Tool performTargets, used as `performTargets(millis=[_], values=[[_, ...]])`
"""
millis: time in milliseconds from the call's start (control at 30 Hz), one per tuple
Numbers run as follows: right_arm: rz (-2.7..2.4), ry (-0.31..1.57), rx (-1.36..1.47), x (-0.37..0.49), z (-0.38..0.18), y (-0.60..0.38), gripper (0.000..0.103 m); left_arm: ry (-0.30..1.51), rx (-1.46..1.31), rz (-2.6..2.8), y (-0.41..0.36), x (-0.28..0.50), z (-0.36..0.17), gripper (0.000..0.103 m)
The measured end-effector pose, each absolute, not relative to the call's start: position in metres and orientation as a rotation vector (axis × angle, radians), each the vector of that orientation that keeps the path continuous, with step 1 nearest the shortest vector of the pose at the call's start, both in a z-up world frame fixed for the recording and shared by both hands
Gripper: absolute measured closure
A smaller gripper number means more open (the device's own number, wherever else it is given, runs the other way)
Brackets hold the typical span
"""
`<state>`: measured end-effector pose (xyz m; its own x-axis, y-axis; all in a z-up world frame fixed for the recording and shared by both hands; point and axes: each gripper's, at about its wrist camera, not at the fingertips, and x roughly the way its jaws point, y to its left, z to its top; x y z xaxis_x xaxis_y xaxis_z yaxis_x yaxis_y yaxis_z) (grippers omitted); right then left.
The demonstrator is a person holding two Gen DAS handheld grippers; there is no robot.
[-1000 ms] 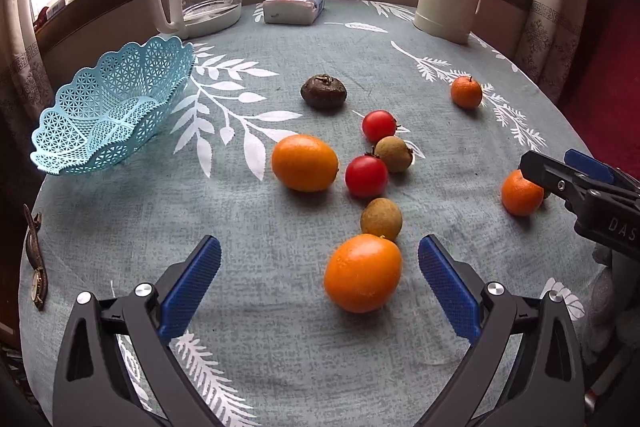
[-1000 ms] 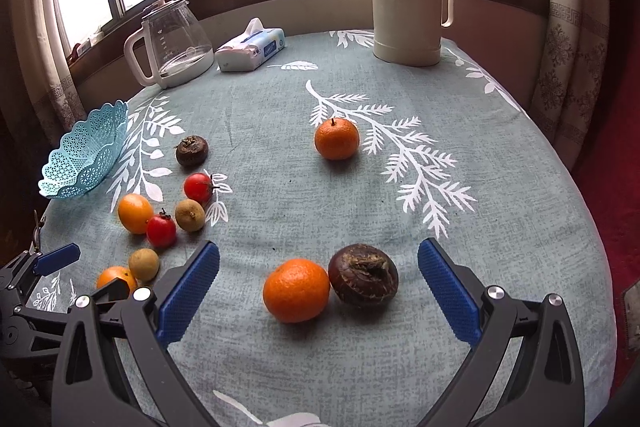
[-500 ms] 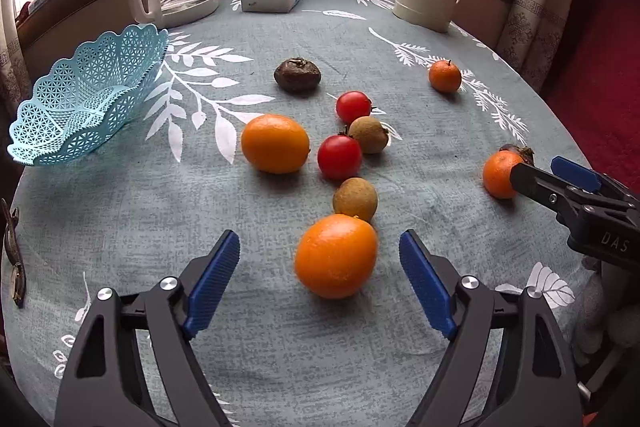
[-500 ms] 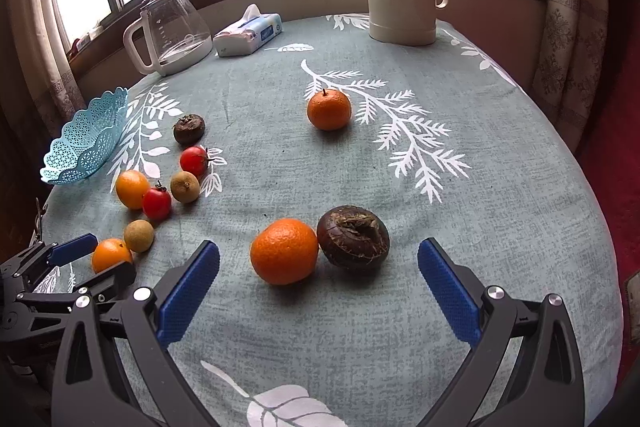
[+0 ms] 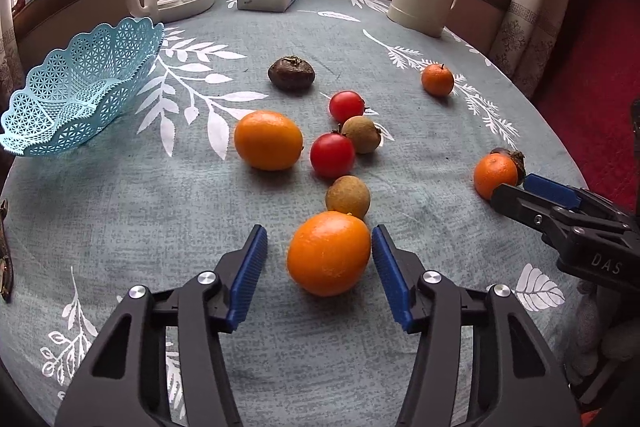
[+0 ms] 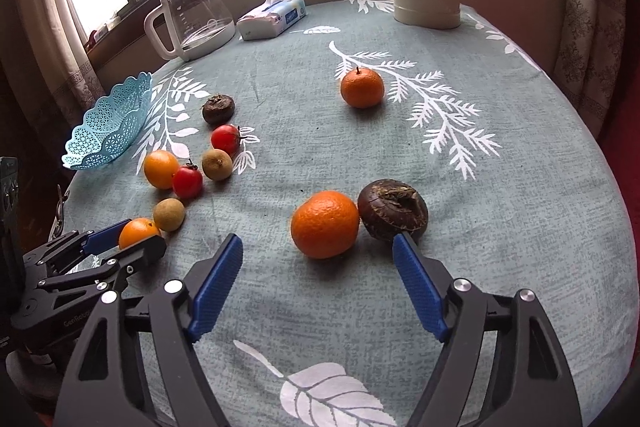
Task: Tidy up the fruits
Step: 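Close the left tool on the orange while the right tool grasps the tangerine, then carry the orange into the blue basket and open the left tool while the right tool carries its tangerine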
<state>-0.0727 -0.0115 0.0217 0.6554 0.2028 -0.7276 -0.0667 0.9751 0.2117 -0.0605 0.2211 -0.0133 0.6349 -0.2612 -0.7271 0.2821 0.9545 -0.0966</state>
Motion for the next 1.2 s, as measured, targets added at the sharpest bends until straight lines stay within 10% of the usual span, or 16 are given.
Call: performTargets(millis=[600,667,1200], values=[[0.105,0.859,0.123,-0.052,0.017,-0.001,0.059,0.835,0.021,-0.322,0.22,-0.059,-0.016,0.048],[0.101,0.855,0.133,-0.052,0.018,-0.004,0.064,0.824,0.015,-0.332,0.221,-0.06,-0.013,0.06],[0.144,0.799,0.159,-0.06,0.038,0.003,0.065,0.758,-0.06,-0.244,0.261,-0.054,0.01,0.062]])
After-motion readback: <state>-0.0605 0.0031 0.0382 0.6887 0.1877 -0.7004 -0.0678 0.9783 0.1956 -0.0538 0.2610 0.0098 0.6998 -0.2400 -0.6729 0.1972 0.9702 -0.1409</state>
